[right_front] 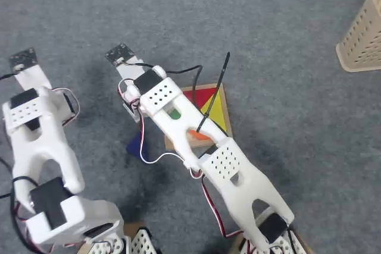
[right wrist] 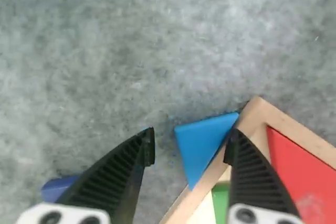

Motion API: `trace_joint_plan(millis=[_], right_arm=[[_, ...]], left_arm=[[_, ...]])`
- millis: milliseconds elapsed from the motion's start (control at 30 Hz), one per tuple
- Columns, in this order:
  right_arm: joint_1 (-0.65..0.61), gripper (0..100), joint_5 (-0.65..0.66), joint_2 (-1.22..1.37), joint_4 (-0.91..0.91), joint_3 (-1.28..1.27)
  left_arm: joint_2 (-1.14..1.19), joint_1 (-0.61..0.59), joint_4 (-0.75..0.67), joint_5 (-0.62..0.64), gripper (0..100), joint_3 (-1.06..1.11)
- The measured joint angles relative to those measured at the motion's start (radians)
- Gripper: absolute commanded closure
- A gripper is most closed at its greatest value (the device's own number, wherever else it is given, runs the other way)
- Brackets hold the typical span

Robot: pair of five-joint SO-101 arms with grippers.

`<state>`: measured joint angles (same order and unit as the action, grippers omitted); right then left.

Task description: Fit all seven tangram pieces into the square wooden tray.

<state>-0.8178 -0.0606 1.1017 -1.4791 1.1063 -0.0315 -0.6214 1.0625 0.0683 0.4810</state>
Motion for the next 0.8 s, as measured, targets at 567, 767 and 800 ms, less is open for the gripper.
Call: trace_joint_plan(millis=[567, 767, 800], right_arm=[[-0.080, 80.4, 0.000, 0.015, -0.089, 0.040], [-0.097, 80.4, 0.000, 0.020, -0.091, 0.040], [-0.097, 80.4, 0.000, 0.026, -0.091, 0.040]], left_arm=[[0.000, 0.000, 0.000, 0.000, 99, 0.000], [0.000, 0.000, 0.000, 0.000, 99, 0.000], [0.000, 0.000, 0.000, 0.000, 99, 0.000]])
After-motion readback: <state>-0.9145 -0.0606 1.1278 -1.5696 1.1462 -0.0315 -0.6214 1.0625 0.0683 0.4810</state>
